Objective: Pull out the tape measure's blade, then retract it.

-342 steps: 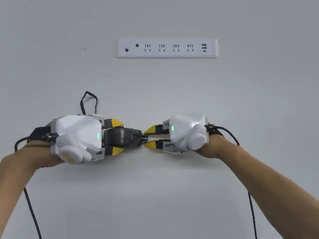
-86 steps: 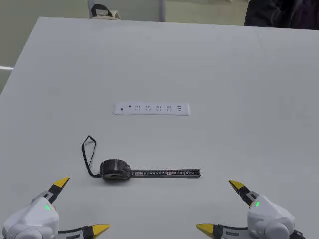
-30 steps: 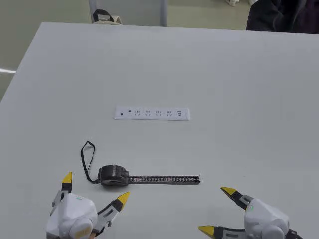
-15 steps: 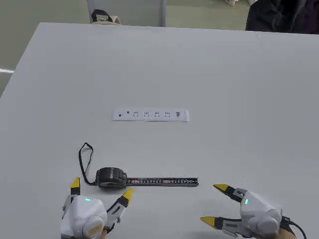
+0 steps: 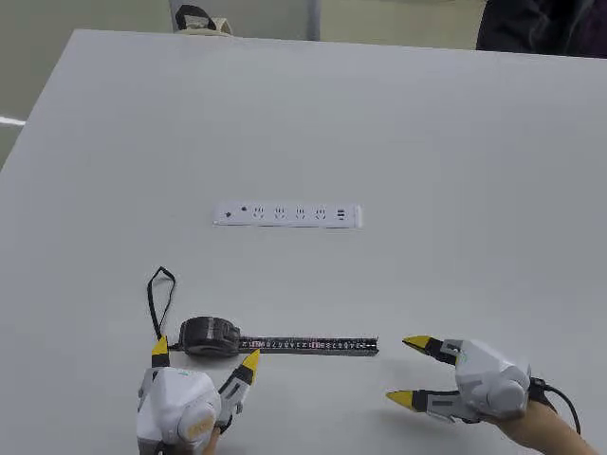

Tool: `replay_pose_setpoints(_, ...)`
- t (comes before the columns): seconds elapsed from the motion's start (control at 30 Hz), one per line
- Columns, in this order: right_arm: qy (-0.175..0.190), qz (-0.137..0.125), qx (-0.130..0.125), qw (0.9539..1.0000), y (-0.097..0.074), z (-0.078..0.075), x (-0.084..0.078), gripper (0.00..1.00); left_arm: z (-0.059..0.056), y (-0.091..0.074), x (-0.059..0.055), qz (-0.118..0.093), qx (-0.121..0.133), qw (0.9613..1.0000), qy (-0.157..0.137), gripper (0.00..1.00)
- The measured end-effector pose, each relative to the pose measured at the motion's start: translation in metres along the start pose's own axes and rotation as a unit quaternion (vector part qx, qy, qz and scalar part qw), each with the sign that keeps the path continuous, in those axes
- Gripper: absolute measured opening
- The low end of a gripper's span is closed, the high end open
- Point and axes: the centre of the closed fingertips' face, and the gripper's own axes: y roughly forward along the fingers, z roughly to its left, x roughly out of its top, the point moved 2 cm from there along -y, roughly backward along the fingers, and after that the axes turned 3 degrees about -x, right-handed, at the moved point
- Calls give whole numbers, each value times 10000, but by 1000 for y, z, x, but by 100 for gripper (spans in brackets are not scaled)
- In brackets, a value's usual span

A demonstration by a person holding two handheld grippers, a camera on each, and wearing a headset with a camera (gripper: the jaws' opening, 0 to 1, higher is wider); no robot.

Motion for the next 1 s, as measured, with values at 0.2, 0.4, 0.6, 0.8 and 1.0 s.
replay_pose_setpoints(0.2, -81, 99, 262, 9996, 10, -7, -1, 45, 6, 7, -4, 94, 166, 9997, -175, 79)
replay_pose_setpoints(0.4, -154, 158, 370, 9991, 17, -19, -1, 42, 6, 13, -10, 180, 182, 9994, -232, 77)
replay_pose_setpoints(0.6, -244, 218, 539, 9980, 24, -24, -2, 39, 5, 19, -12, 237, 214, 9991, -292, 76)
replay_pose_setpoints(0.8, -279, 226, 669, 9971, 33, -28, -2, 36, 7, 28, -18, 307, 289, 9976, -552, 74)
replay_pose_setpoints(1.0, -306, 247, 859, 9955, 41, -28, -4, 28, 13, 35, -23, 399, 396, 9946, -876, 73)
